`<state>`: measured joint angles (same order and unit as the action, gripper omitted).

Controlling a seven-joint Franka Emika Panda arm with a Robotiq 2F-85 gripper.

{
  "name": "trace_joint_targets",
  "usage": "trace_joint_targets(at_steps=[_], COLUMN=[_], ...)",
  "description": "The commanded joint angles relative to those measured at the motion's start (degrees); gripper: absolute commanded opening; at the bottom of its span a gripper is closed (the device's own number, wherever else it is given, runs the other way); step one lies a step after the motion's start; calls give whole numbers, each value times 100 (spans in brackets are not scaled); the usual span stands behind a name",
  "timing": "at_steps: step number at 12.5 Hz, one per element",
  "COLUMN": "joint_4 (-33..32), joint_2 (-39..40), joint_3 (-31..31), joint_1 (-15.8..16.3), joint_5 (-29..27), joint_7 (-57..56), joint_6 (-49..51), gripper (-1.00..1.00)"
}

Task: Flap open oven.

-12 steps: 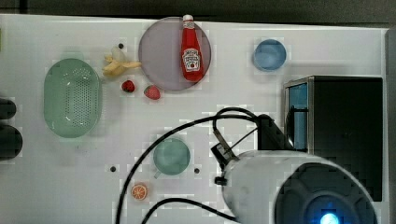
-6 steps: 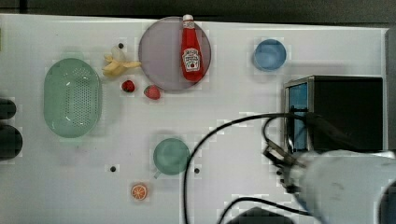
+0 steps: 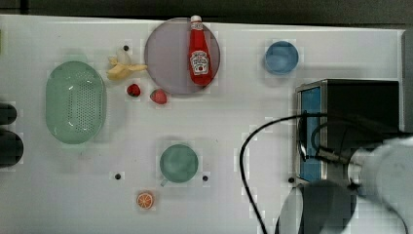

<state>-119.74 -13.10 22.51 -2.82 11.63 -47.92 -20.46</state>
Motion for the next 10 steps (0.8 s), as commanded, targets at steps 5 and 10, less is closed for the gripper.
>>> trace_joint_targets(at_steps=[5,10], joint_4=[-127,-491], joint_2=[1253,1919], joint_3=[237,268], joint_1=[51,50], joint_5=[3,-14], joint_7=[-1575,-1572], joint_6=[-1310,-2131], gripper=[-65,-65])
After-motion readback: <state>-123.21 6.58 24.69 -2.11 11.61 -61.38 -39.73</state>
